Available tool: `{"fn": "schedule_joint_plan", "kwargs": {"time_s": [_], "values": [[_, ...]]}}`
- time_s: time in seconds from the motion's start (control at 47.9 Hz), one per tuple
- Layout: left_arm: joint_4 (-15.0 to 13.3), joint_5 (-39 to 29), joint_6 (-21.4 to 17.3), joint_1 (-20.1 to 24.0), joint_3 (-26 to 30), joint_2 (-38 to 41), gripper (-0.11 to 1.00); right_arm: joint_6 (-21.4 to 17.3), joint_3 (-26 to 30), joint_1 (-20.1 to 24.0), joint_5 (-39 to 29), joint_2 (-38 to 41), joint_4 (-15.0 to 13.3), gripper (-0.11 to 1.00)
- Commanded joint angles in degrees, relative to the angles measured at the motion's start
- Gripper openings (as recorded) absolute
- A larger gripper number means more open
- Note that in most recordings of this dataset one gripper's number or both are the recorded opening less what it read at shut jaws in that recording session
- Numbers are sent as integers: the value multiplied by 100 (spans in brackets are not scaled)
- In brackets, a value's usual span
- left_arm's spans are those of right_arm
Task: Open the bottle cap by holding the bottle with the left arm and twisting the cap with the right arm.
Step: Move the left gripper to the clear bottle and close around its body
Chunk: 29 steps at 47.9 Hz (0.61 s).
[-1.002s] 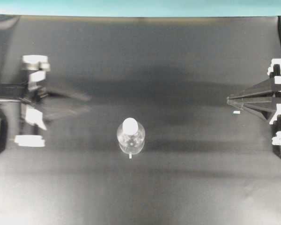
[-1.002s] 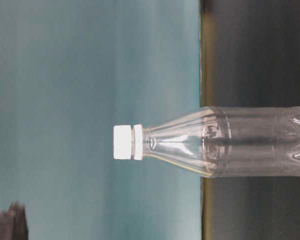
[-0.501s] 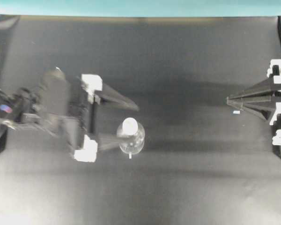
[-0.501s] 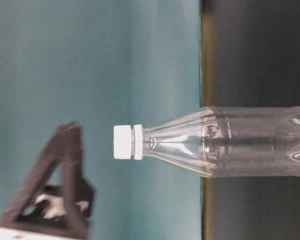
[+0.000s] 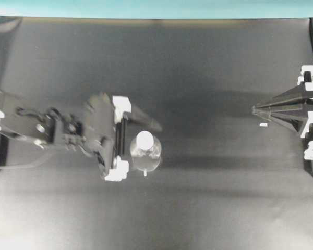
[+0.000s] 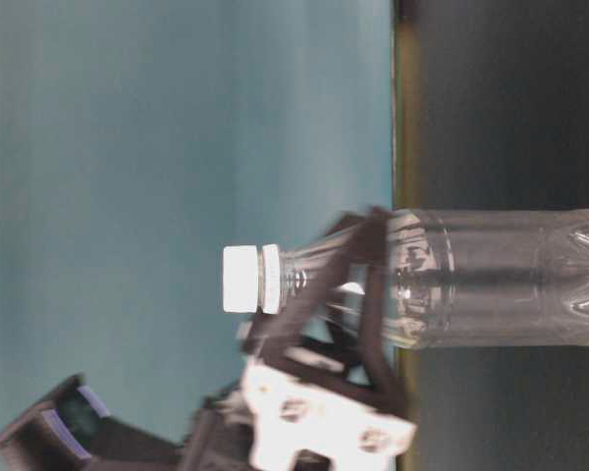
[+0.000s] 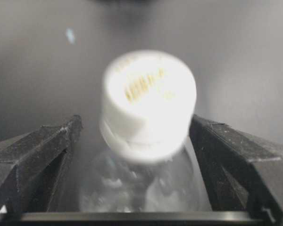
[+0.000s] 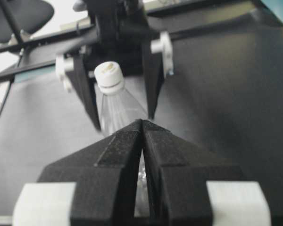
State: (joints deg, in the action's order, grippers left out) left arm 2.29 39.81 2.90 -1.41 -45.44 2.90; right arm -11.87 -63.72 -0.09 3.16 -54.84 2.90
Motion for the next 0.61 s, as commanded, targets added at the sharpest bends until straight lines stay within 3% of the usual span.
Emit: {"fn": "schedule_joint_plan", "kwargs": {"time_s": [0.0,0.584], "values": [[26,132,9,-88,79,149,97,-185,132,-79,-18,62,44,2],[26,53,114,-88,-9,1107,96,-290,158,-62,-185,70,53,2]]}}
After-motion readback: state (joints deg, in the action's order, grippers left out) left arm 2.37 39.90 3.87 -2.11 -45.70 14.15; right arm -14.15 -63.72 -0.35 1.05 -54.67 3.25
